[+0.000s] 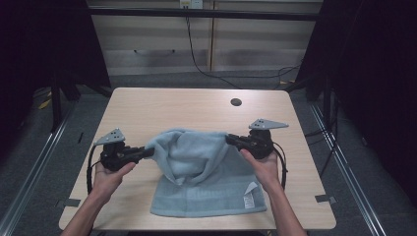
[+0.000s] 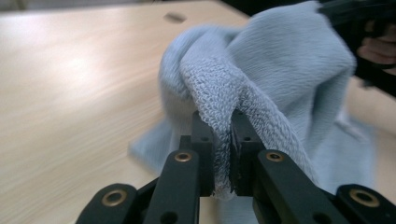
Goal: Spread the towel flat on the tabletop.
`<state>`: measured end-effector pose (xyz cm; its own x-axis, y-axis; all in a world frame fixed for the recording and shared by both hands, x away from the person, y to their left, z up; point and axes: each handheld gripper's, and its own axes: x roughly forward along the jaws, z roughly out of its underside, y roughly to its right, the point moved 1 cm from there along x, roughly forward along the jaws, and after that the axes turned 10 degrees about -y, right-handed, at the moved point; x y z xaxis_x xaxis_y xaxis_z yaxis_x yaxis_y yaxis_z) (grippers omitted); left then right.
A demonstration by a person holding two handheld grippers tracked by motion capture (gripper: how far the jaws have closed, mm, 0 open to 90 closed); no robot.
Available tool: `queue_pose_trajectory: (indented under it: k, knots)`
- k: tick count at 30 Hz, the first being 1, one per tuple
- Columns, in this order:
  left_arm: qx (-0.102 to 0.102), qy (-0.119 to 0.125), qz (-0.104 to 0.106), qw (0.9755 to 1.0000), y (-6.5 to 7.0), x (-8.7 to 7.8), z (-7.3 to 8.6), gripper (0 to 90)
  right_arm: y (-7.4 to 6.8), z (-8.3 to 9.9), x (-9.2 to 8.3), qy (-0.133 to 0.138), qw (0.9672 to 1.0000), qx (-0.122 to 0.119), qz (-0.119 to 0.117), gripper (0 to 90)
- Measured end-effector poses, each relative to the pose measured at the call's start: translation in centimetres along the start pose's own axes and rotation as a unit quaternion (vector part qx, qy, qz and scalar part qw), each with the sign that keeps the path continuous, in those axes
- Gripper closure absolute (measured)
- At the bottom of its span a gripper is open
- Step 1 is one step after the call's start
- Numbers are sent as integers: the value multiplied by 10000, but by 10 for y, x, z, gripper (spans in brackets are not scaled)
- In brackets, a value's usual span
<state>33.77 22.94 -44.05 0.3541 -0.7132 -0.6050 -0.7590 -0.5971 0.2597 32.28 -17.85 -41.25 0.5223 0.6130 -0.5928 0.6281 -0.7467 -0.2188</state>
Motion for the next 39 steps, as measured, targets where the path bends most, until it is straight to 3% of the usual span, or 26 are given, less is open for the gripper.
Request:
queue_pose_trajectory:
  k: [2,5,9,11,12,13,14,16,21,23,30,32,33,35,39]
  knots:
    - [-238,-109,-13,9997,-13,14,7,826,11,8,13,-146,9998,89,75,858]
    - [-367,-211,-77,9991,-25,28,14,821,24,20,27,-264,9992,233,176,845]
    - [-508,-79,224,9984,-31,36,19,785,32,31,38,-320,9988,363,95,803]
    - [-436,-66,367,9984,-29,37,20,731,33,35,39,-317,9988,379,34,760]
    - [-380,-37,648,9972,-27,38,21,701,33,36,38,-298,9988,383,-2,746]
    - [-319,-55,760,9966,-25,37,21,671,33,37,36,-270,9988,397,-42,723]
    - [-275,-64,728,9969,-24,36,21,657,33,37,34,-228,9989,406,32,684]
    - [-148,-82,636,9978,-19,31,19,622,32,37,27,-119,9990,410,-103,649]
    - [-193,28,372,9991,-12,10,14,497,21,38,3,64,9995,268,-173,528]
    - [-19,24,272,9996,-6,0,14,472,17,42,-8,97,9992,243,-302,514]
    - [80,19,21,10000,22,-26,25,444,-4,75,-37,-151,9988,50,-474,521]
    - [281,-273,-233,9990,32,-25,31,438,-11,87,-41,-410,9975,54,-578,525]
    - [277,-318,-213,9989,37,-24,34,436,-15,94,-42,-557,9969,-48,-557,534]
    - [287,-330,175,9989,44,-21,43,452,-20,106,-44,-774,9952,-88,-588,541]
    - [363,-692,479,9958,56,-8,65,514,-28,127,-44,-1098,9918,-167,-627,541]
